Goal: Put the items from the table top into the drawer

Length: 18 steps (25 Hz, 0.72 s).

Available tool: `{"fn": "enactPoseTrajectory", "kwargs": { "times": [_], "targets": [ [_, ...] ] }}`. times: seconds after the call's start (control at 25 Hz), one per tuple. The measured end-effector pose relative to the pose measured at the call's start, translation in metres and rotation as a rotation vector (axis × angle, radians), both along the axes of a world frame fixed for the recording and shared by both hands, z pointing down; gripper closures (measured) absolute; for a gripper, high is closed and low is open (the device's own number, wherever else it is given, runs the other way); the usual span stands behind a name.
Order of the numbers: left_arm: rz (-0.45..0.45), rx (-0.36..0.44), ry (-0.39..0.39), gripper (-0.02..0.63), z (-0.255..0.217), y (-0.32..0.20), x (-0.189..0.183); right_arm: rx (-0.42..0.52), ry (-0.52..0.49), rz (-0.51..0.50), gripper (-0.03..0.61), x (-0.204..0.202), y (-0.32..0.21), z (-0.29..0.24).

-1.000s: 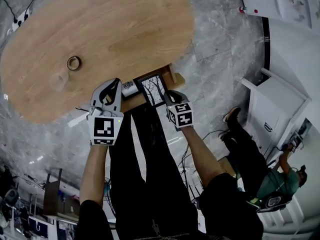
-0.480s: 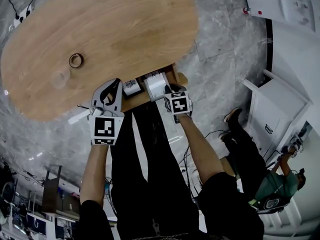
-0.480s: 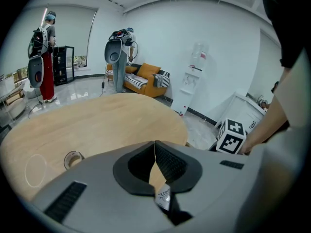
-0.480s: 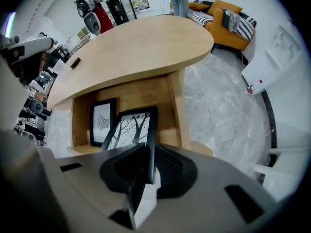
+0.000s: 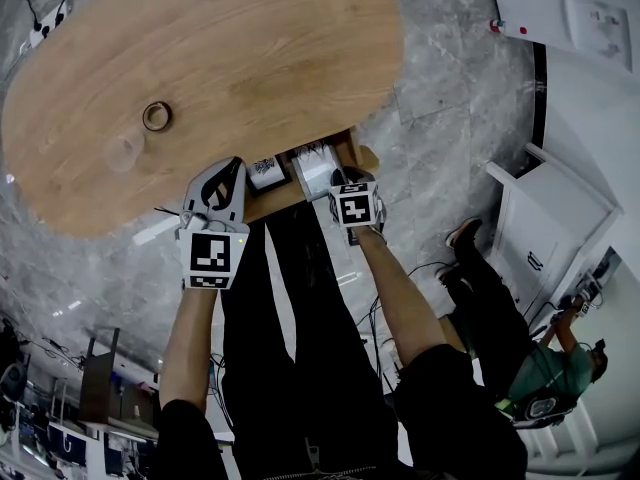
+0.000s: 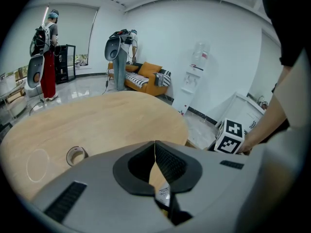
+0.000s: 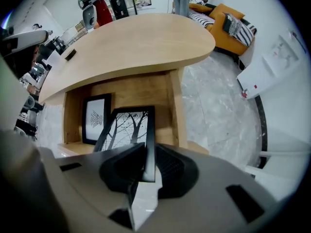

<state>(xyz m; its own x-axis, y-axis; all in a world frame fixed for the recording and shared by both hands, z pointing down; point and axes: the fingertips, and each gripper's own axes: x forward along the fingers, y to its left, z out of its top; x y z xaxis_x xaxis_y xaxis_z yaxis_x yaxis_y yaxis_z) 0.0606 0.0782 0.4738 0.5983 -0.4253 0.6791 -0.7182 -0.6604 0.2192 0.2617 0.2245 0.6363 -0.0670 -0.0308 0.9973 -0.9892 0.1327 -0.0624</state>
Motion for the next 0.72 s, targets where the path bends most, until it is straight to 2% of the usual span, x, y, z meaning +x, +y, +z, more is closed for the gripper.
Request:
{"fn": "enactPoseTrajectory", "kwargs": {
  "times": [0.2,0.36,0.4,0.52,0.6,0.72],
  "targets": [
    [-0.008,-0.004,-0.002,0.6,0.0,0.001,-0.006,0.006,0.02,-0.003,0.46,0.005,-0.001,-0.003],
    [-0.023,0.001,0.002,0.6,-0.002,0.0,-0.012,0.12,0.047,0.063,0.463,0.01,-0.014,-0.023],
    [-0.029,0.002,0.004,0.6,-0.003,-0.001,-0.014,0.147,0.036,0.078,0.487,0.008,-0.018,-0.029],
    [-0.048,0.005,0.006,0.6,-0.005,-0.002,-0.02,0.211,-0.051,0.107,0.564,-0.012,-0.029,-0.049],
    [-0.064,0.009,0.006,0.6,-0.007,-0.004,-0.026,0.255,-0.129,0.101,0.568,-0.033,-0.039,-0.062],
    [-0.091,0.014,0.006,0.6,-0.008,-0.007,-0.036,0.317,-0.227,0.035,0.568,-0.069,-0.057,-0.082]
  ]
}}
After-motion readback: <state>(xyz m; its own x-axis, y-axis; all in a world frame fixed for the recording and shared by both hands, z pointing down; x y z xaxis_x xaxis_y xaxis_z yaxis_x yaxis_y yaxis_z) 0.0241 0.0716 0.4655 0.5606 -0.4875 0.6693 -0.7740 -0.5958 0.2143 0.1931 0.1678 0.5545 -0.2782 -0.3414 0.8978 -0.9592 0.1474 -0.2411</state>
